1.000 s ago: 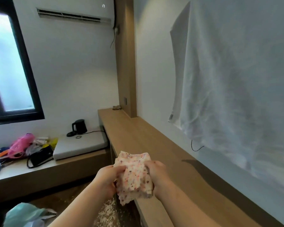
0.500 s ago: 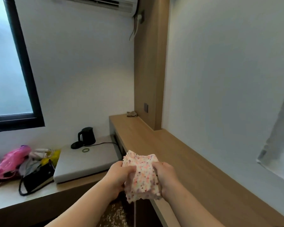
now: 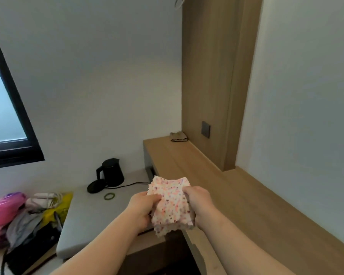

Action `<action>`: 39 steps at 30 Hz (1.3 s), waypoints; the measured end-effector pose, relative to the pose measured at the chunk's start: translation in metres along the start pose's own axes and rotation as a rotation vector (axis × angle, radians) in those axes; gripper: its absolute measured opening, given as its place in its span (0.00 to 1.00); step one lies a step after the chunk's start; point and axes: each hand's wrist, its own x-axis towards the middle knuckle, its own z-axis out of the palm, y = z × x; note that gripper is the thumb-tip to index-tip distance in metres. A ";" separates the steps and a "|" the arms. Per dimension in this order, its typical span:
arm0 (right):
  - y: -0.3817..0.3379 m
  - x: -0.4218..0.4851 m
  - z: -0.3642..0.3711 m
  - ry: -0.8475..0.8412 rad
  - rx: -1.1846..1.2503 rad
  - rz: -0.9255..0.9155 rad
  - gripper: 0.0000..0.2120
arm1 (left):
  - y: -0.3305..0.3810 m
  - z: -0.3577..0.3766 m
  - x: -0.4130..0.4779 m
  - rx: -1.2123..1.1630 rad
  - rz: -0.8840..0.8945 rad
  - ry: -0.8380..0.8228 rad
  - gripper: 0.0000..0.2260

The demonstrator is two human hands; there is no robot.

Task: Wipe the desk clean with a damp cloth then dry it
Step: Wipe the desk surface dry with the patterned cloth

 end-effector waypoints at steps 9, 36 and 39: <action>-0.027 0.179 0.105 -0.034 -0.143 0.053 0.01 | 0.063 -0.048 0.206 -0.036 -0.067 0.006 0.16; -0.126 0.700 0.209 0.123 -0.257 0.126 0.06 | 0.173 0.017 0.715 0.217 -0.187 0.096 0.10; -0.130 0.743 0.206 0.131 -0.282 0.122 0.06 | 0.171 0.033 0.757 0.258 -0.193 0.109 0.09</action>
